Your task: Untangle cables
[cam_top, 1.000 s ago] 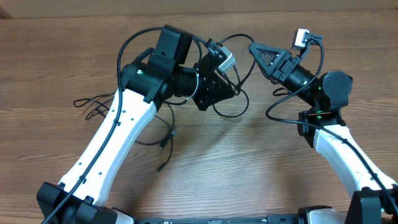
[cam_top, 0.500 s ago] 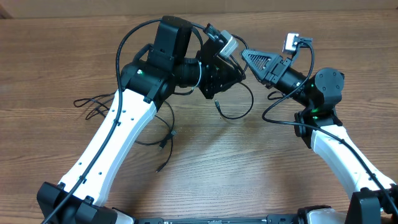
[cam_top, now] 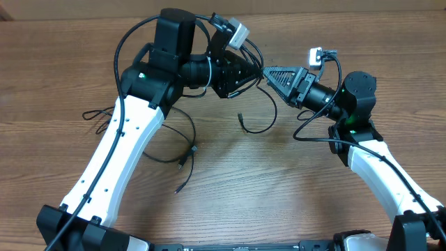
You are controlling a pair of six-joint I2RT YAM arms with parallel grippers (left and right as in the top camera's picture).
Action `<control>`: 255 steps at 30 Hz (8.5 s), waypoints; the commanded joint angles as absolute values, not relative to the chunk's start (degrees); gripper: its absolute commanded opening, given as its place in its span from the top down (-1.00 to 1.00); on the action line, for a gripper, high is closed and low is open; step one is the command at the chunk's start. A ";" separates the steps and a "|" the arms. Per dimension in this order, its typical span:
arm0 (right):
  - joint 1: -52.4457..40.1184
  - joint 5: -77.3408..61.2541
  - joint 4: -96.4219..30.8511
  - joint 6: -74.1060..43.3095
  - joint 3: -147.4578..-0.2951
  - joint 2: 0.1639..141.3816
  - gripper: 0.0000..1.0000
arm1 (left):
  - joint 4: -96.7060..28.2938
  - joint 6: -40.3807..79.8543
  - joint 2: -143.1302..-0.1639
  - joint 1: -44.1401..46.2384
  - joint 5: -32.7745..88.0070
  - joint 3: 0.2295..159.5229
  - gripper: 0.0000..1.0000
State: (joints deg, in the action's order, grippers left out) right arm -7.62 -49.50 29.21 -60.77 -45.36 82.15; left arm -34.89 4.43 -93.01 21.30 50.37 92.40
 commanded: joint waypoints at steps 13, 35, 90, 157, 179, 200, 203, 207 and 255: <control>-7.84 -50.78 29.61 -59.96 -45.71 82.32 -0.75 | -33.93 23.05 -93.10 17.58 39.24 92.64 0.92; -11.29 -51.09 29.61 -59.92 -45.71 82.32 -0.49 | -26.94 53.10 -93.27 26.33 21.87 92.64 0.91; -11.29 -49.56 -2.63 -41.80 -45.71 82.32 0.70 | -29.54 69.12 -93.36 15.53 14.41 92.64 0.91; -11.20 -54.06 15.31 -14.72 -45.71 82.32 -0.58 | -42.72 35.03 -93.32 24.86 28.45 92.64 0.92; -11.20 -52.64 15.57 -14.92 -45.71 82.32 -0.59 | -48.95 21.17 -93.32 18.28 50.72 92.64 0.91; -11.20 -60.62 25.19 -16.47 -45.71 82.32 -0.65 | -44.97 20.53 -93.32 22.37 56.01 92.64 0.92; -11.20 -61.45 25.17 -16.47 -45.71 82.32 -0.64 | -45.39 20.56 -93.32 21.08 52.31 92.64 0.91; -11.18 -61.60 25.02 -16.47 -45.71 82.32 -0.64 | -47.07 19.68 -93.32 18.46 49.39 92.64 0.91; -11.31 -54.76 25.89 -16.27 -45.71 82.32 -0.72 | -49.74 1.56 -93.34 18.61 63.96 92.64 0.91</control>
